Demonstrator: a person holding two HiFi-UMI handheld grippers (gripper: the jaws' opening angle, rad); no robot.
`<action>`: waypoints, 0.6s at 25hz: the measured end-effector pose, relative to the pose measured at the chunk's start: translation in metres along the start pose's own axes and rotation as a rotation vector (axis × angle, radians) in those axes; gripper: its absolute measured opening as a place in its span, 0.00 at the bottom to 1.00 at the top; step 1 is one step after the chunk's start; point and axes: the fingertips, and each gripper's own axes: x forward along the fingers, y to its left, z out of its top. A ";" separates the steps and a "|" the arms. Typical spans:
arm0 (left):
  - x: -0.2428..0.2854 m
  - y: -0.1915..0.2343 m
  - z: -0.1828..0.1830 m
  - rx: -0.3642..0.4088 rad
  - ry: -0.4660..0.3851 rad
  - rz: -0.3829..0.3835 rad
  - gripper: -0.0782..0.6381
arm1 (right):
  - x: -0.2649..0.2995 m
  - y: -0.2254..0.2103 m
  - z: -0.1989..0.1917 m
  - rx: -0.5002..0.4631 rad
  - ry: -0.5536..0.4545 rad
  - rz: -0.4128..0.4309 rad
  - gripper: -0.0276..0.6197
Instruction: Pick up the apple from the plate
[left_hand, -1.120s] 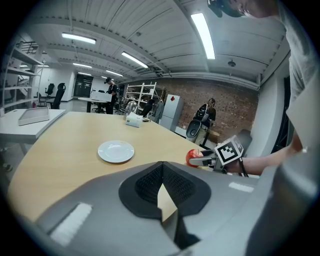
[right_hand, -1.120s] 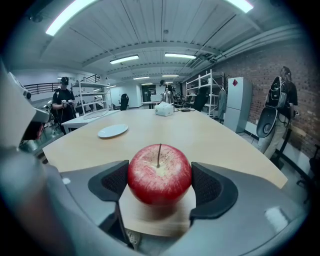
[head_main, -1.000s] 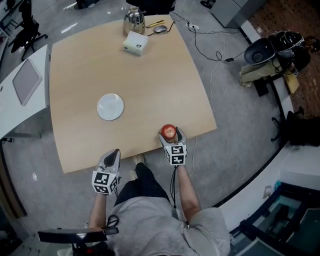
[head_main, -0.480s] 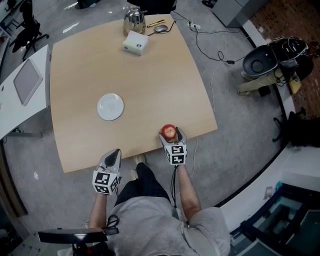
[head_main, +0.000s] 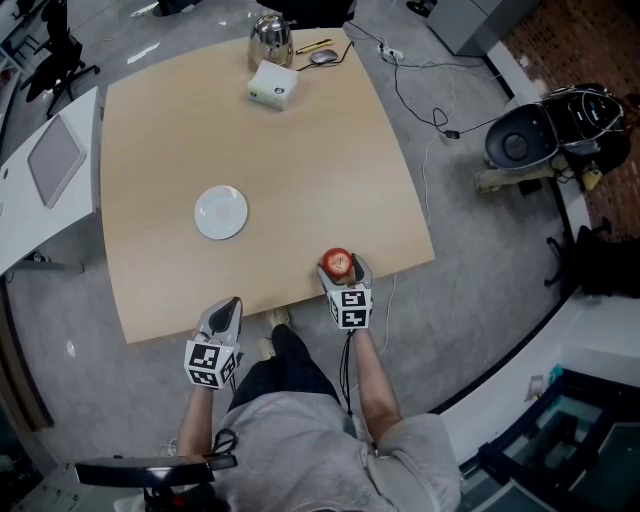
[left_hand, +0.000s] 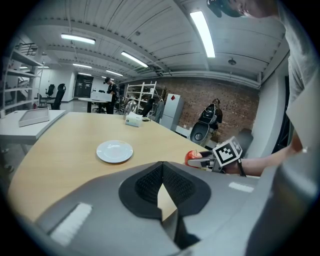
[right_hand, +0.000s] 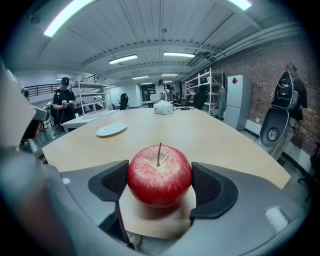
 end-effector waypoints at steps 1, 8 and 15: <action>0.000 0.000 0.000 0.000 0.000 0.000 0.14 | 0.000 0.000 0.000 0.002 -0.003 0.001 0.65; -0.002 -0.001 0.000 -0.002 -0.001 0.002 0.14 | -0.001 -0.002 0.001 0.006 -0.014 -0.011 0.65; -0.002 0.000 -0.002 -0.002 -0.006 0.003 0.14 | -0.001 -0.004 0.001 0.020 -0.023 -0.023 0.66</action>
